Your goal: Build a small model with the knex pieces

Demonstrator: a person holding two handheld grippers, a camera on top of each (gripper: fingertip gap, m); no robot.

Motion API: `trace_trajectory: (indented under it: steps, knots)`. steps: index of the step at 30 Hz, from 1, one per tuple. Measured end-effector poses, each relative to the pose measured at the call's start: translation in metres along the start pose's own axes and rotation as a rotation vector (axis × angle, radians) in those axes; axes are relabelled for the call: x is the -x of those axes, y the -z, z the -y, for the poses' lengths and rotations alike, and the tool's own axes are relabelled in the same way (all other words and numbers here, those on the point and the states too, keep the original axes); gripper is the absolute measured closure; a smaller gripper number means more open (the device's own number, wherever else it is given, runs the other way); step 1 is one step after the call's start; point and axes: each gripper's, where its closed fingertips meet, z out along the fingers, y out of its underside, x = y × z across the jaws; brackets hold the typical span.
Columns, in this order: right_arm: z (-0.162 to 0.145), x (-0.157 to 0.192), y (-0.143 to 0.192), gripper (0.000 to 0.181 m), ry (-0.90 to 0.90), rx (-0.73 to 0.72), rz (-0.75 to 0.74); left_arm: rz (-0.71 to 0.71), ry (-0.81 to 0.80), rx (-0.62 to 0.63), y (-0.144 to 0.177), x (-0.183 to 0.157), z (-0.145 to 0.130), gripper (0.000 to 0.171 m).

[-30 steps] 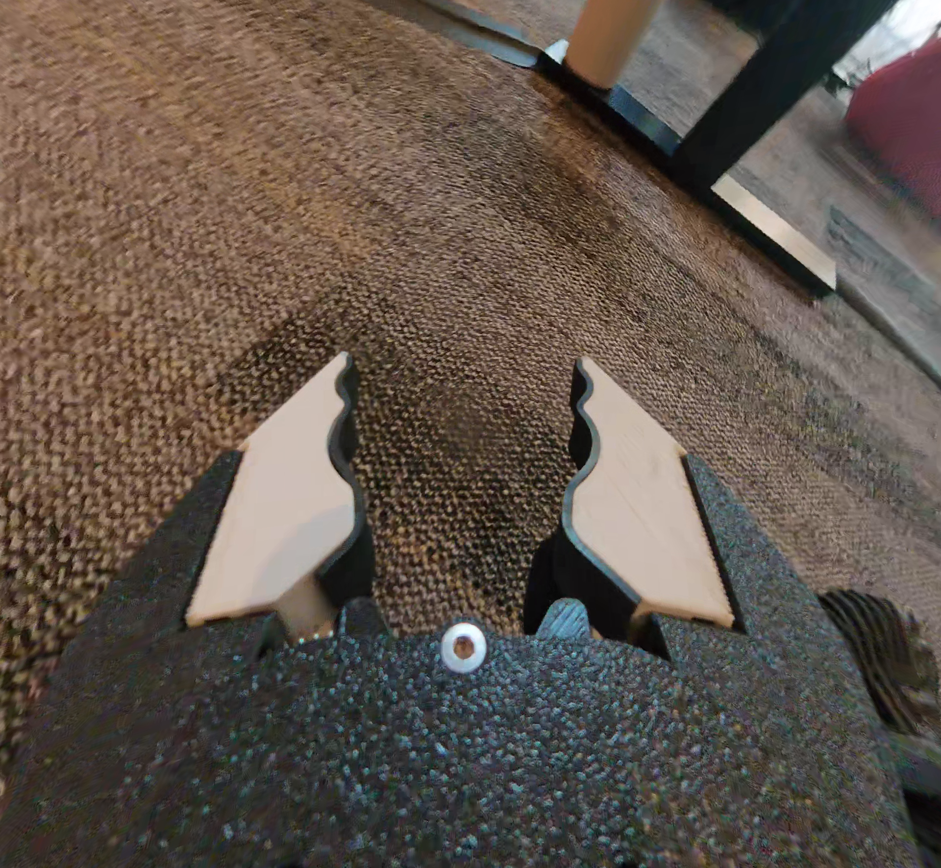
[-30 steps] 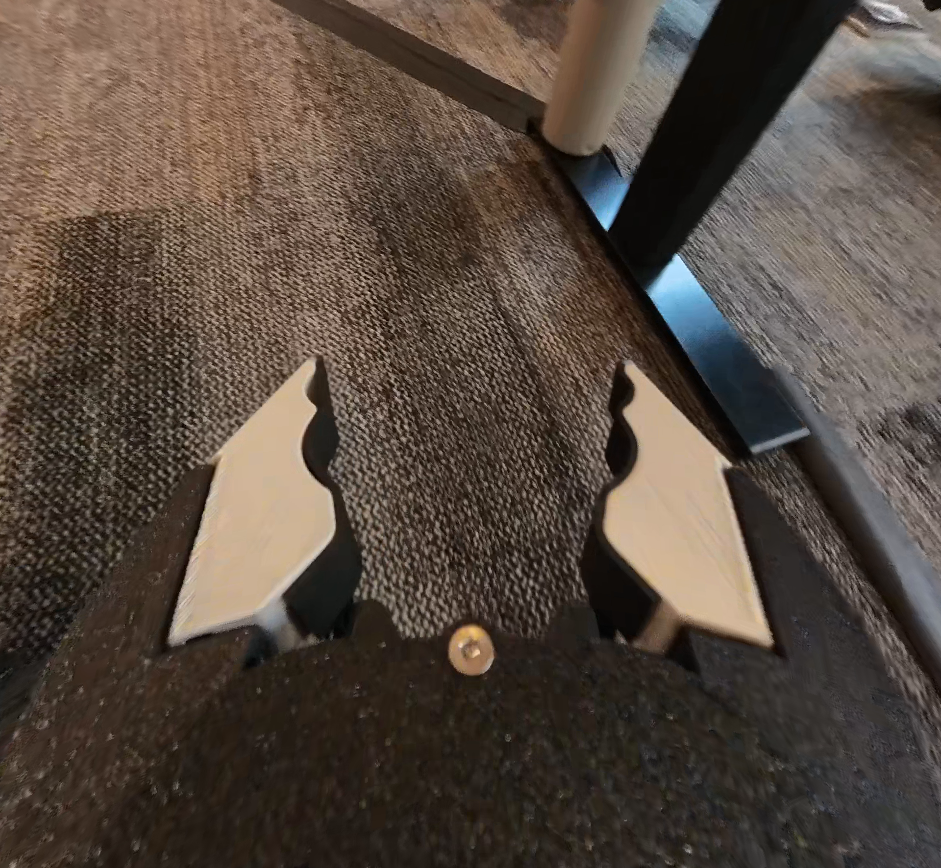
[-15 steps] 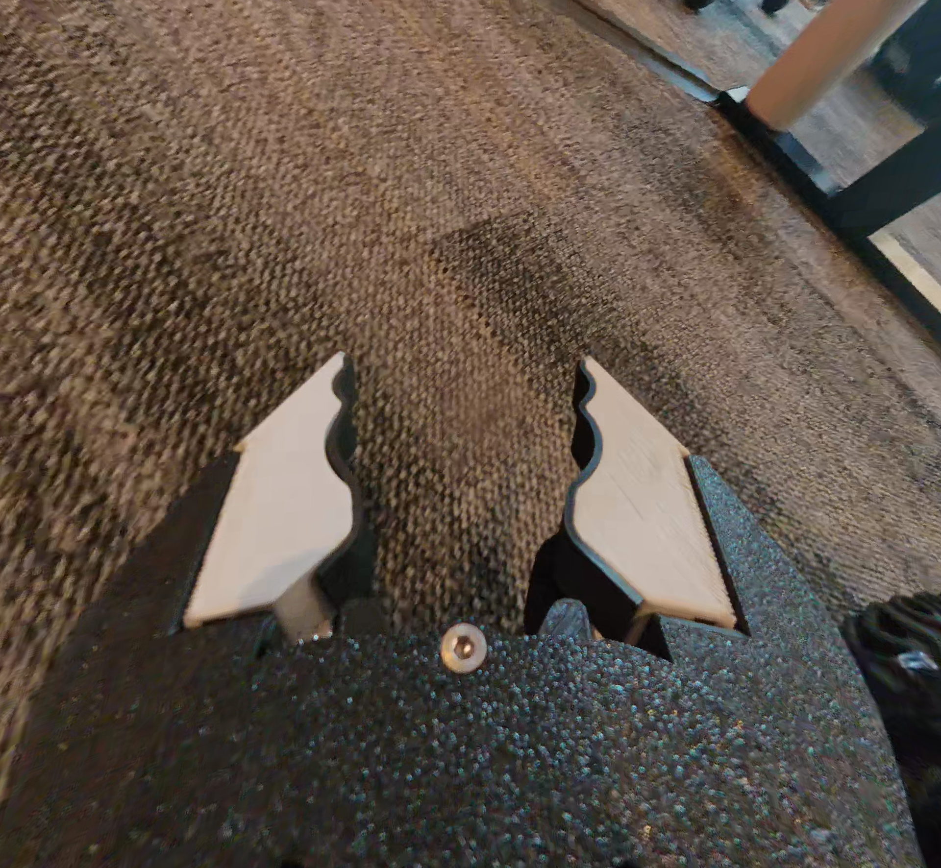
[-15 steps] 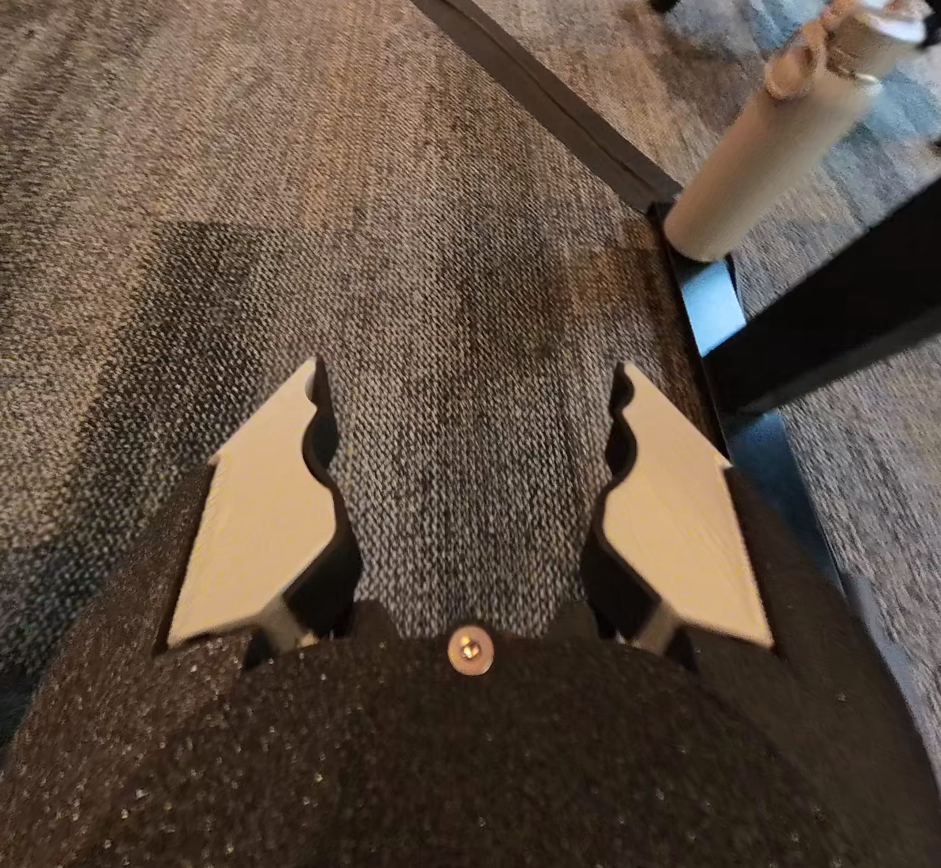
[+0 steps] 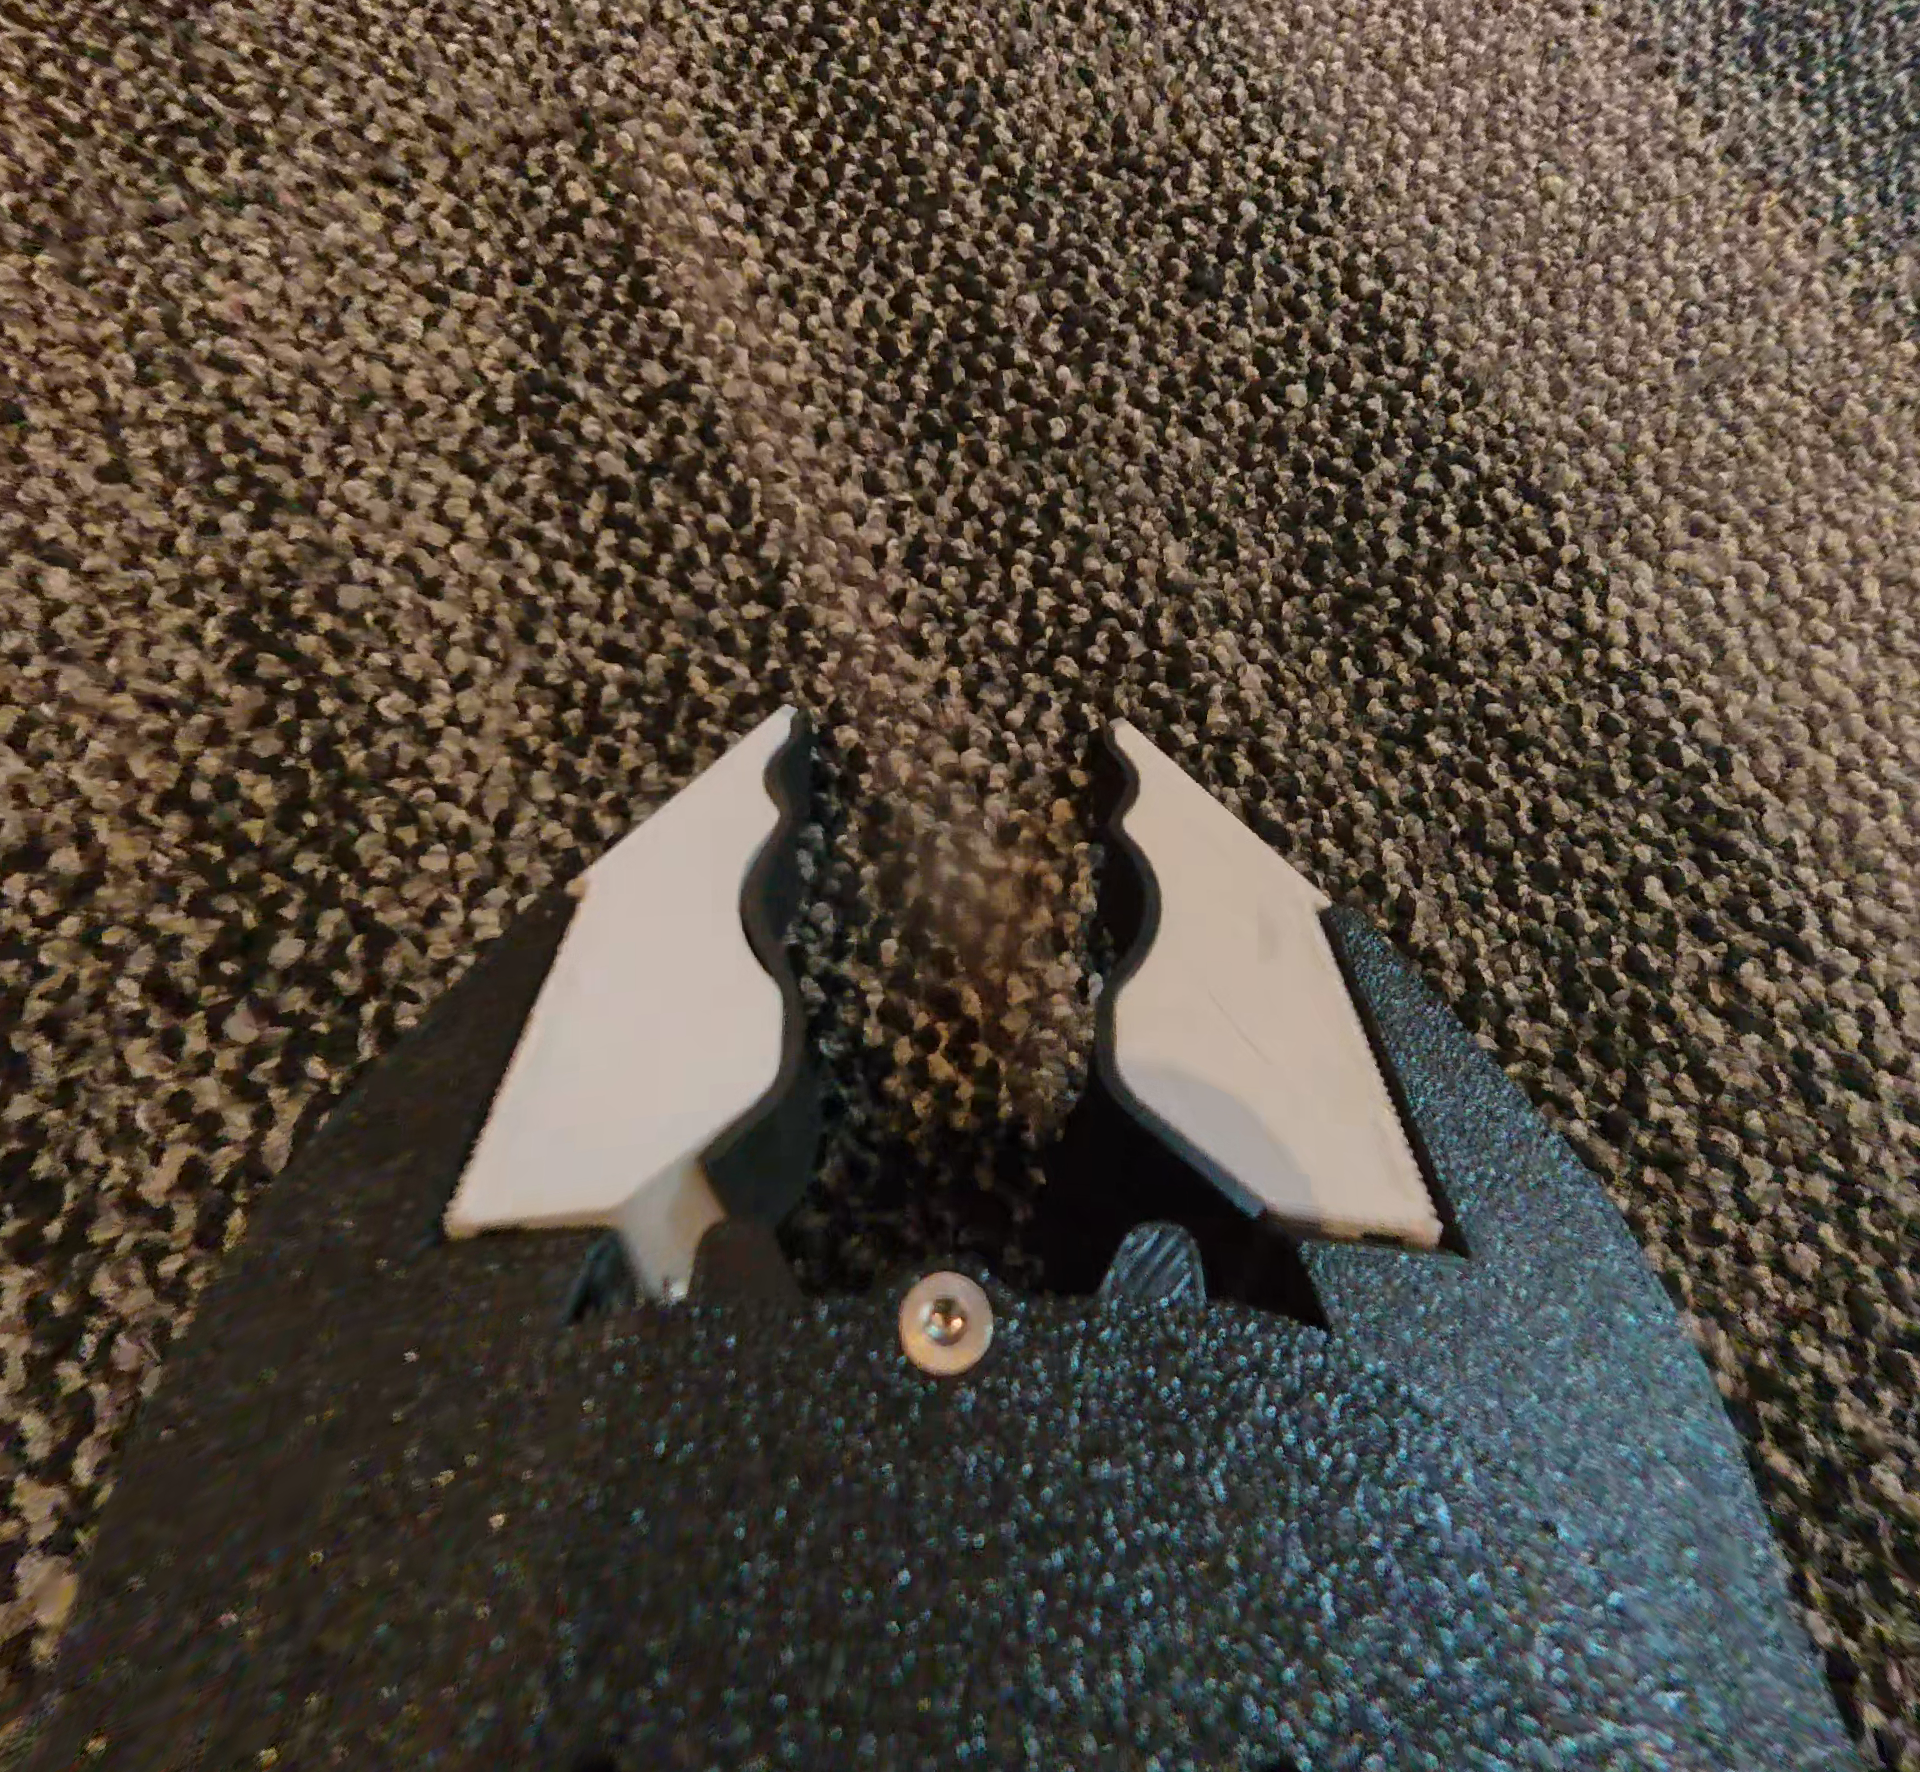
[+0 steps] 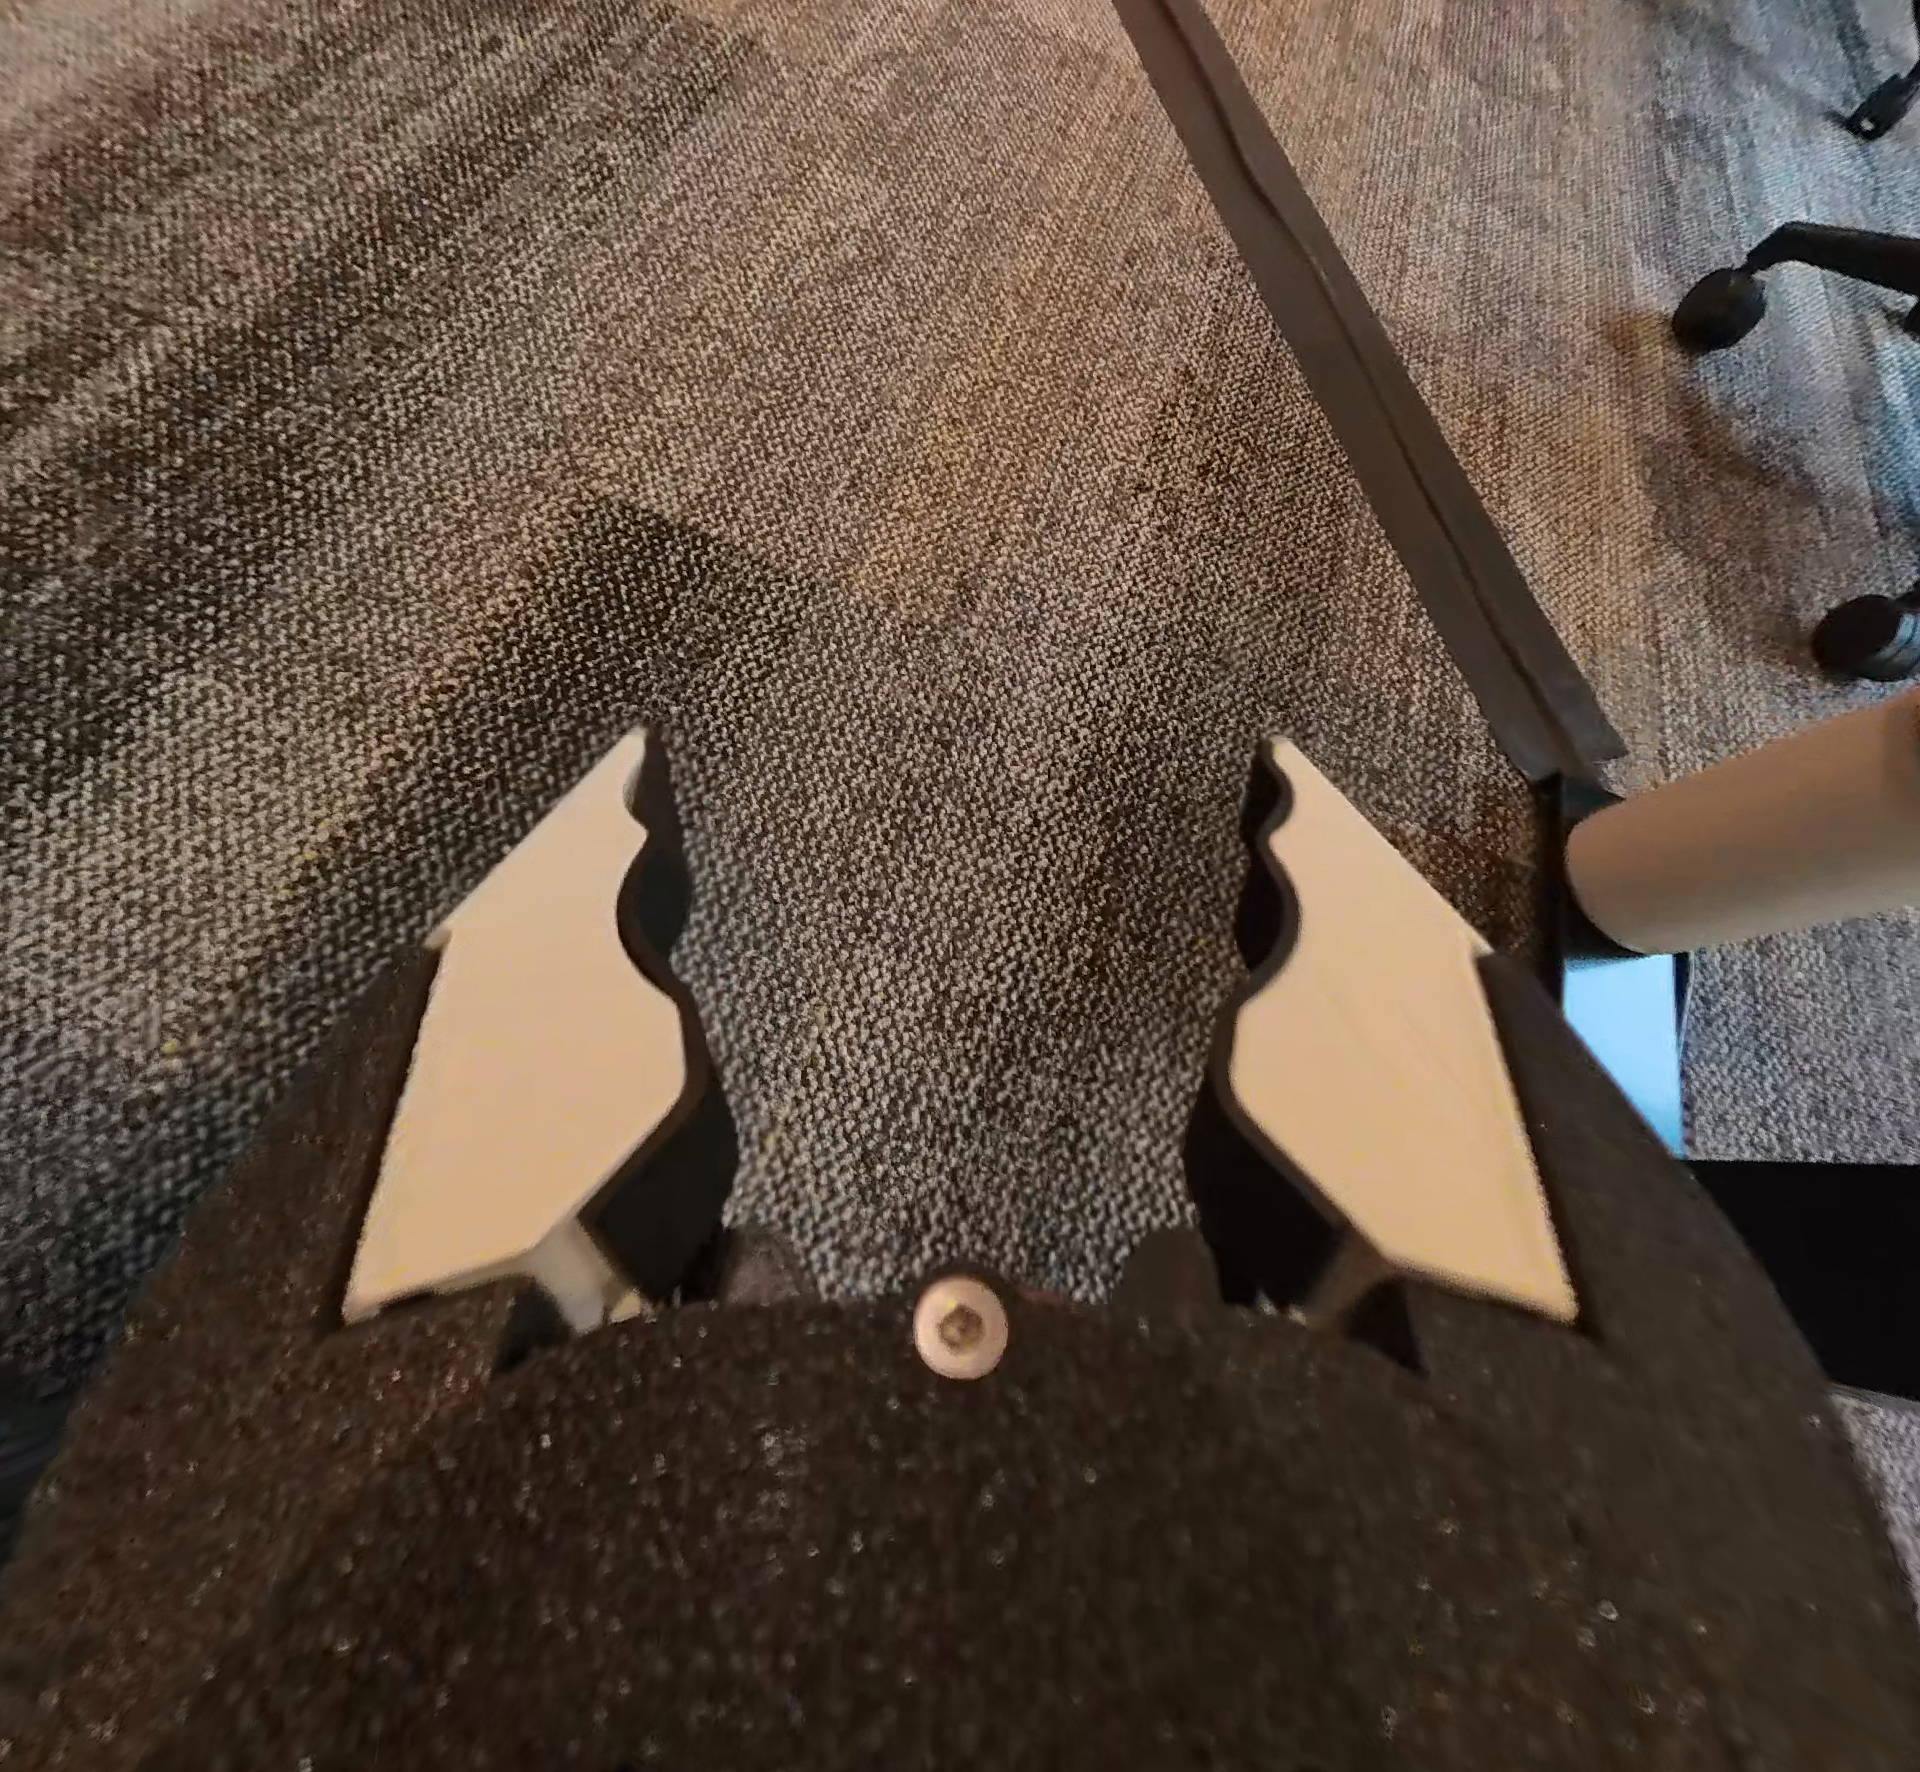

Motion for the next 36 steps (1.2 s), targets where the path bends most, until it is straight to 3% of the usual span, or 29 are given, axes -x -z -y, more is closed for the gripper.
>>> trace_trajectory:
  steps: [9, 15, 17, 19, 23, 28, 32, 36]
  knots:
    - [-0.036, 0.009, 0.007, 0.074, -0.084, 0.01, -0.02, -0.027, 0.044, -0.01, 0.001, 0.001, 0.002, 0.119]
    - [-0.08, -0.002, 0.021, 0.07, -0.168, 0.013, -0.088, -0.069, 0.053, 0.047, 0.001, -0.01, 0.003, 0.1]
    - [-0.099, -0.01, 0.028, 0.067, -0.208, 0.013, -0.14, -0.113, 0.023, 0.045, 0.004, -0.024, 0.021, 0.101]
    - [-0.117, -0.019, 0.038, 0.064, -0.248, 0.012, -0.201, -0.151, -0.048, -0.016, 0.004, -0.046, 0.055, 0.101]
    - [-0.142, -0.03, 0.071, 0.062, -0.331, -0.006, -0.308, -0.316, -0.124, -0.13, -0.003, -0.121, 0.148, 0.096]
    - [-0.165, -0.047, 0.148, 0.061, -0.457, 0.003, -0.449, -0.557, -0.301, -0.273, 0.009, -0.257, 0.292, 0.101]
    - [-0.158, -0.058, 0.236, 0.061, -0.604, -0.018, -0.566, -0.748, -0.425, -0.283, 0.047, -0.387, 0.38, 0.101]
    - [-0.141, -0.057, 0.332, 0.065, -0.79, -0.033, -0.691, -0.95, -0.55, -0.21, 0.117, -0.52, 0.431, 0.101]
